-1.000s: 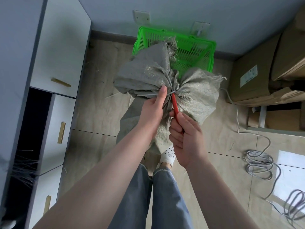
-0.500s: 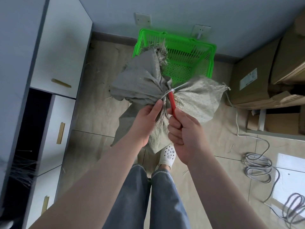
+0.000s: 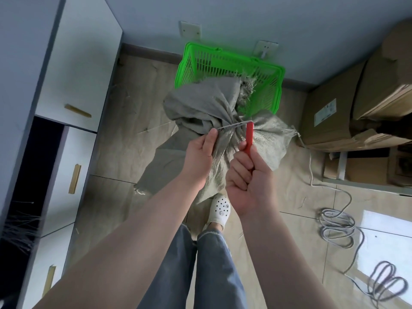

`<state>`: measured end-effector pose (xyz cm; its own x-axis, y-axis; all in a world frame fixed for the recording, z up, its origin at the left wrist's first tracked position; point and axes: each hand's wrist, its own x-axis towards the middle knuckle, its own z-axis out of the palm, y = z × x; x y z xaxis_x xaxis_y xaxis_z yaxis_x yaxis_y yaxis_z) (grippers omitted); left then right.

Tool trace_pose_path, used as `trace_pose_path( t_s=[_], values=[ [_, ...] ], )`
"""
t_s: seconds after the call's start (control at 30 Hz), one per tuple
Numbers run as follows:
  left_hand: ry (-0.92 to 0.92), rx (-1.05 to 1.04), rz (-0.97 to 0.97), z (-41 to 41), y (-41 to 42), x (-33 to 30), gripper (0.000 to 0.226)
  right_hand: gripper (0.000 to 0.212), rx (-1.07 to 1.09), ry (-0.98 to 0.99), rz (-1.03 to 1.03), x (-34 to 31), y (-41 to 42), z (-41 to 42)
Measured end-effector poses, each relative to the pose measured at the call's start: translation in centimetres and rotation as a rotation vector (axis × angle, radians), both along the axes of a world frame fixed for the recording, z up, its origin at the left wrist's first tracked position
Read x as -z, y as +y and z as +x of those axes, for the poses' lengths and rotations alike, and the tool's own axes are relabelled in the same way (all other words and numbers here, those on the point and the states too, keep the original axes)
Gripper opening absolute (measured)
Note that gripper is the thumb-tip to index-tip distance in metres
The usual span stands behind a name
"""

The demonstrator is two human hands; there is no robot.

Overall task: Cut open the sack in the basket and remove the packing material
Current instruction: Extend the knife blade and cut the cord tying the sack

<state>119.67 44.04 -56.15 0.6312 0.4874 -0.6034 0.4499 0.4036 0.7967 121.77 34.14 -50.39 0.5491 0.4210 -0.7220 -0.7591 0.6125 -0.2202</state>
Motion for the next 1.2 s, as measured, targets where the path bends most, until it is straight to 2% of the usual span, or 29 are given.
trace_pose_path(
  t_s=[0.13,0.27,0.4,0.5,0.6,0.7,0.77,0.9,1.07,1.2],
  values=[
    [0.053,0.013,0.052,-0.4,1.0,0.5,0.041,0.022,-0.045,-0.147,-0.108,-0.2,-0.8,-0.3],
    [0.089,0.066,0.052,-0.6,0.7,1.0,0.042,0.022,-0.058,-0.199,-0.119,-0.6,-1.1,-0.9],
    [0.141,0.156,0.185,-0.4,1.3,1.7,0.053,0.021,-0.054,-0.179,-0.199,-1.2,-1.5,-0.9],
    [0.166,0.168,0.259,-0.3,2.0,1.8,0.048,0.022,-0.103,-0.161,-0.375,-1.5,-1.9,-0.8],
    [0.173,0.172,0.236,0.0,1.8,1.2,0.043,0.023,-0.104,-0.105,-0.509,-1.2,-2.6,-1.0],
    [0.193,0.057,0.173,0.5,1.7,0.7,0.039,0.026,-0.173,-0.05,-0.605,-0.8,-3.7,-1.5],
    [0.228,0.027,0.168,0.7,2.4,0.1,0.046,0.026,-0.166,-0.035,-0.615,-0.6,-4.7,-1.7],
    [0.184,0.105,0.218,0.4,3.2,0.5,0.049,0.024,-0.131,-0.118,-0.529,-0.7,-4.7,-1.6],
    [0.145,0.222,0.234,-0.1,2.5,0.7,0.052,0.022,-0.289,-0.219,-0.546,-0.3,-2.3,-0.3],
    [0.14,0.276,0.178,-0.1,2.5,0.5,0.051,0.025,-0.257,-0.256,-0.633,-0.1,-0.6,1.1]
  ],
)
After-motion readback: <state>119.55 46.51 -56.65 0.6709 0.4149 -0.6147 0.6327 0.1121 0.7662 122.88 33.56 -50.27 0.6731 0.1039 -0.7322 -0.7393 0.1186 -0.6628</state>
